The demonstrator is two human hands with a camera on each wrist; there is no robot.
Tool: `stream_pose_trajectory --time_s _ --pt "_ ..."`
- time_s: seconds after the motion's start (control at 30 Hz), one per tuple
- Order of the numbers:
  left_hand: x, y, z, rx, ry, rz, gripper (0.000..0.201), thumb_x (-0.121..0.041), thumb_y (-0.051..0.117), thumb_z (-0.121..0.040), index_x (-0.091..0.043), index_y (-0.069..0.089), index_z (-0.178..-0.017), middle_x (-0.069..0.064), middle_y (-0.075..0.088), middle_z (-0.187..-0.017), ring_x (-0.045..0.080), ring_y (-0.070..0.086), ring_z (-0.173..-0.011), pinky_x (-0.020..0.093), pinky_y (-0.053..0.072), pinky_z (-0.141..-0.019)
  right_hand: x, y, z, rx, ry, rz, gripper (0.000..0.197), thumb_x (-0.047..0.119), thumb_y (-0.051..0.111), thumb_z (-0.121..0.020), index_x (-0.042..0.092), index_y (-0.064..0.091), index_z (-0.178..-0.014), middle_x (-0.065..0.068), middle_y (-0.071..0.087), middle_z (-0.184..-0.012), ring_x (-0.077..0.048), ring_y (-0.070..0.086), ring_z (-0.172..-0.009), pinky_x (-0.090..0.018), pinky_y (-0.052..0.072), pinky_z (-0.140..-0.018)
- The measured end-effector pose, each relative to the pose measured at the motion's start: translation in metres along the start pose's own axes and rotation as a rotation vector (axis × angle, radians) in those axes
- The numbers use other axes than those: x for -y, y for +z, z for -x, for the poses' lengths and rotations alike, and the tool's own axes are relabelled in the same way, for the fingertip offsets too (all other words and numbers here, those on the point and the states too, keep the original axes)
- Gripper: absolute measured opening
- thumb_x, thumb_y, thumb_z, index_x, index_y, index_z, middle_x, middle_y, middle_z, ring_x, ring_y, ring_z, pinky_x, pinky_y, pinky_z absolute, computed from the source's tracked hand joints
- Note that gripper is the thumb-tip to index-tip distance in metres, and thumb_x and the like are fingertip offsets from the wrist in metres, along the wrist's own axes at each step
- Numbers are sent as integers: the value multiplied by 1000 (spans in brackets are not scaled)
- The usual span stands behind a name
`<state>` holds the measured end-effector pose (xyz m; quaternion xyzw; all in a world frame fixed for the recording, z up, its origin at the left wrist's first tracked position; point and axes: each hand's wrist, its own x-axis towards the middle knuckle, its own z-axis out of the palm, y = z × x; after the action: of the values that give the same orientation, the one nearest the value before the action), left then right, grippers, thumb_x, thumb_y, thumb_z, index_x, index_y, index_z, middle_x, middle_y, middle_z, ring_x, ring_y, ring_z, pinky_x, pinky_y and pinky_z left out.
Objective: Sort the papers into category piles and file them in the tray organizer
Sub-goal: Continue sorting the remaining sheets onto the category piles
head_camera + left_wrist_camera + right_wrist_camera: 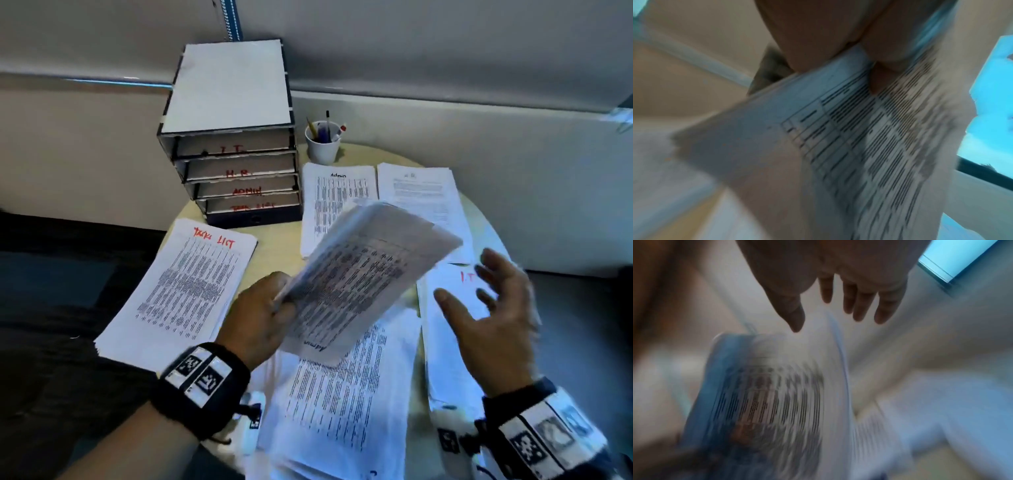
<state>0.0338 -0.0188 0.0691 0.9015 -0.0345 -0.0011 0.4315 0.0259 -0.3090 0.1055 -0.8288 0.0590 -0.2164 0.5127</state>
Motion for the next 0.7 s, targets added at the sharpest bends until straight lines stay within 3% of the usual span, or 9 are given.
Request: stream_pose_trajectory --time_s 0.1,0.13,0.2,0.27,0.33,0.37,0.43,0.57,0.7 --pt "-48 -21 -11 91 186 -474 12 -21 57 -87 -26 46 -90 -4 53 -83 24 50 -76 34 29 -61 36 -26 -12 15 -549 214 68 25 76 -74 3 49 -133 -16 48 -138 -26 45 -131 -39 39 -108" --pt "-64 -23 -12 110 220 -605 9 -24 52 -88 -26 44 -92 -2 55 -89 27 54 -81 35 31 -63 48 -28 -13 85 -650 268 67 24 77 -74 4 49 -132 -20 49 -138 -31 45 -131 -44 37 -109" --pt "-89 -22 -10 171 266 -758 5 -30 39 -89 -28 35 -89 1 57 -93 30 59 -85 36 34 -63 59 -20 -12 308 -776 447 59 28 75 -76 15 53 -130 -11 57 -132 -31 51 -127 -54 38 -105" --pt "-107 -16 -5 281 306 -868 11 -27 42 -88 -30 31 -86 1 58 -89 29 62 -80 34 31 -59 50 -11 -8 536 -824 647 38 27 69 -78 23 61 -115 1 64 -110 -27 61 -106 -48 46 -91" --pt "-119 -12 1 354 332 -967 21 -18 59 -77 -28 41 -81 1 58 -76 26 63 -67 31 27 -54 38 -6 -5 663 -787 759 19 21 69 -73 25 59 -89 6 56 -82 -24 61 -74 -36 46 -64" --pt "-123 -11 0 333 362 -989 19 -16 60 -75 -27 45 -80 1 58 -73 26 63 -64 30 26 -53 34 -6 -5 689 -730 783 21 20 71 -69 25 55 -82 5 52 -75 -23 58 -65 -33 42 -54" --pt "-119 -12 -5 335 382 -942 15 -14 49 -83 -28 43 -85 1 59 -82 28 62 -73 33 28 -58 28 -9 -8 708 -626 792 21 23 70 -66 26 54 -79 6 51 -70 -20 56 -59 -30 39 -45" --pt "-99 -25 -26 254 381 -908 24 -17 41 -76 -30 20 -79 -4 51 -70 25 56 -65 31 25 -55 11 -7 -24 738 -509 693 10 33 56 -76 30 60 -84 10 59 -73 -13 60 -62 -27 46 -48" --pt "-40 -46 -58 151 136 -798 14 -22 53 -89 -26 41 -82 -5 48 -81 27 56 -82 35 33 -63 -33 3 -62 741 -207 526 17 28 64 -85 25 57 -69 7 55 -58 -9 51 -58 -20 36 -53"
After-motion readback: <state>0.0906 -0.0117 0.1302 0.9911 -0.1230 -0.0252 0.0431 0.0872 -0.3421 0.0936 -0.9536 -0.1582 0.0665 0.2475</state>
